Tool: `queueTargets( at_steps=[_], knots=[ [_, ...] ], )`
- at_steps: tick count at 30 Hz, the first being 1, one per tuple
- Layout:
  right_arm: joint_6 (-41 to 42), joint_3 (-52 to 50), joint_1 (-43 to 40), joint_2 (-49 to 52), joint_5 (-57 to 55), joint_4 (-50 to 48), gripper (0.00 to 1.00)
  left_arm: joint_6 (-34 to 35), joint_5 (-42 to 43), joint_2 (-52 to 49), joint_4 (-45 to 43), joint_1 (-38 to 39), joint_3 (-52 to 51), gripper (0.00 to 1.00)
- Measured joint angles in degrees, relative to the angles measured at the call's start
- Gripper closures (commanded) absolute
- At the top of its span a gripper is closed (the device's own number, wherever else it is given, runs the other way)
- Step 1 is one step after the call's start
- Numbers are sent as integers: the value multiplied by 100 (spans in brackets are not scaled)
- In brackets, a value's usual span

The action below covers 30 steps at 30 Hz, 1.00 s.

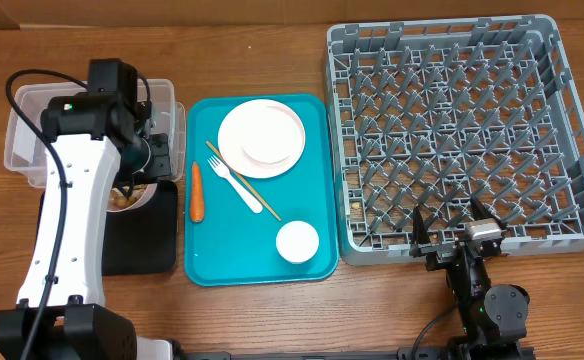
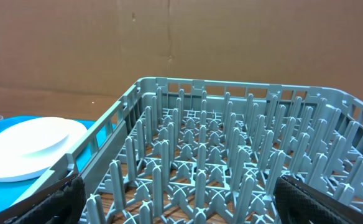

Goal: Sort waste into correct bins and load items into the dishwasher
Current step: 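Carry the rice bowl with the left gripper over the black tray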

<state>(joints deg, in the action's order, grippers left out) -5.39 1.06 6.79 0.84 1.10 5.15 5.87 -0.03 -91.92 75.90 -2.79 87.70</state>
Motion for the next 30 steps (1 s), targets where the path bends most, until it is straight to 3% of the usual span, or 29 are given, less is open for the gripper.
queueTargets(
  at_steps=[9, 30],
  knots=[
    [-2, 0, 0, 0, -2, -2, 0, -649, 1060, 7, -2, -446, 0, 95],
    [-2, 0, 0, 0, 0, 2, 0, -728, 1377, 52, -1209, -1211, -1034, 96]
  ],
)
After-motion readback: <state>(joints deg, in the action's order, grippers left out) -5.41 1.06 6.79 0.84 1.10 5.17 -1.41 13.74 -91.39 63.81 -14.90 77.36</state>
